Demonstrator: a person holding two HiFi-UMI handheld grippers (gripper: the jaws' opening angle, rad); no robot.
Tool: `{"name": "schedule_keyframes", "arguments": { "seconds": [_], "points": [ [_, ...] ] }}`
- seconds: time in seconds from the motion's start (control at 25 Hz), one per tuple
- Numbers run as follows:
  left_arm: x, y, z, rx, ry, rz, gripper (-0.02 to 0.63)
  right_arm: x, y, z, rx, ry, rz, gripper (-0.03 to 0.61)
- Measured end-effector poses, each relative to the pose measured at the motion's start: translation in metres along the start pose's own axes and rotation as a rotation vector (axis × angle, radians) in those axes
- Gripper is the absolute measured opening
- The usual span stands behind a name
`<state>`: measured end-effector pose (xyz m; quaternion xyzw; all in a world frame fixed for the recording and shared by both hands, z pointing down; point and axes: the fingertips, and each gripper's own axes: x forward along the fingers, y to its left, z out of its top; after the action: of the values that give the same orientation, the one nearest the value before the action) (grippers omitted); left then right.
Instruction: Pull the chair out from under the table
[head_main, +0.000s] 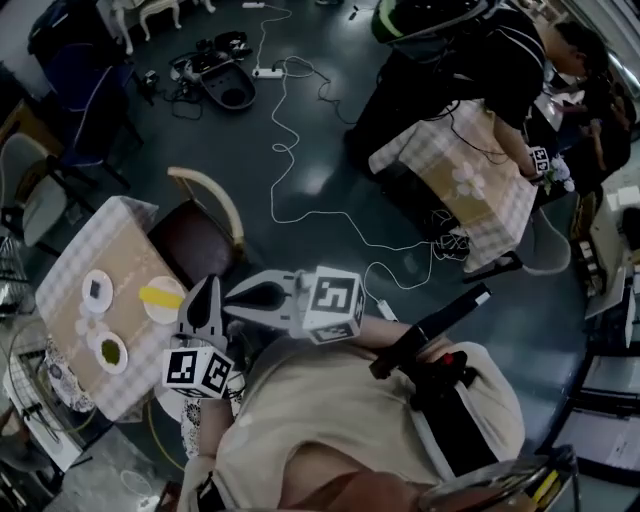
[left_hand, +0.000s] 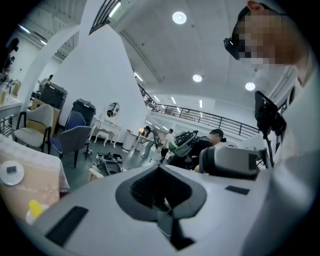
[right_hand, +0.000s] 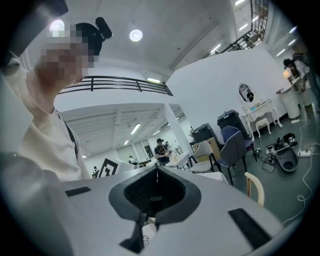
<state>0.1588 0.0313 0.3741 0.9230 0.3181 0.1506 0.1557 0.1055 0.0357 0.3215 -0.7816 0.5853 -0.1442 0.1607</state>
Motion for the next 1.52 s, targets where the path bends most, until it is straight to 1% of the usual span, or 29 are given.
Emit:
{"name": "schedule_keyframes", "arguments": {
  "seconds": [0.08, 0.2, 0.28, 0.44, 0.56, 0.72, 0.84, 1.0, 1.12, 1.36, 1.52],
  "points": [
    [0.013, 0.000, 0.002, 0.005, 0.003, 0.028, 0.006, -0.009, -0.012, 0.005, 0.021, -0.008, 0.019, 0.012],
    [0.038, 0.018, 0.011, 0.035, 0.002, 0.062, 0.006, -0.010, -0.050, 0.017, 0.051, -0.032, 0.019, 0.012],
    [0.052, 0.031, 0.017, 0.026, 0.004, 0.113, 0.006, -0.009, -0.075, 0.024, 0.094, -0.033, 0.034, 0.012],
    [0.070, 0.045, 0.018, -0.019, 0.008, 0.216, 0.006, -0.009, -0.111, 0.026, 0.152, 0.016, 0.083, 0.012],
    [0.079, 0.051, 0.019, -0.020, 0.005, 0.261, 0.006, -0.005, -0.126, 0.025, 0.173, 0.061, 0.121, 0.012],
    [0.092, 0.055, 0.023, -0.024, 0.003, 0.314, 0.006, -0.008, -0.144, 0.033, 0.168, 0.087, 0.151, 0.012],
    [0.104, 0.055, 0.022, -0.016, 0.008, 0.340, 0.006, -0.014, -0.160, 0.038, 0.165, 0.099, 0.163, 0.012],
    [0.111, 0.057, 0.010, -0.017, 0.045, 0.388, 0.006, -0.025, -0.179, 0.034, 0.192, 0.127, 0.179, 0.012],
    [0.119, 0.056, 0.011, -0.029, 0.038, 0.427, 0.006, -0.036, -0.195, 0.032, 0.202, 0.153, 0.181, 0.012],
    [0.136, 0.057, 0.013, -0.023, 0.041, 0.444, 0.006, -0.042, -0.216, 0.032, 0.208, 0.177, 0.166, 0.012],
    [0.143, 0.061, 0.021, -0.011, 0.027, 0.445, 0.006, -0.041, -0.224, 0.038, 0.208, 0.178, 0.155, 0.012]
  ]
}}
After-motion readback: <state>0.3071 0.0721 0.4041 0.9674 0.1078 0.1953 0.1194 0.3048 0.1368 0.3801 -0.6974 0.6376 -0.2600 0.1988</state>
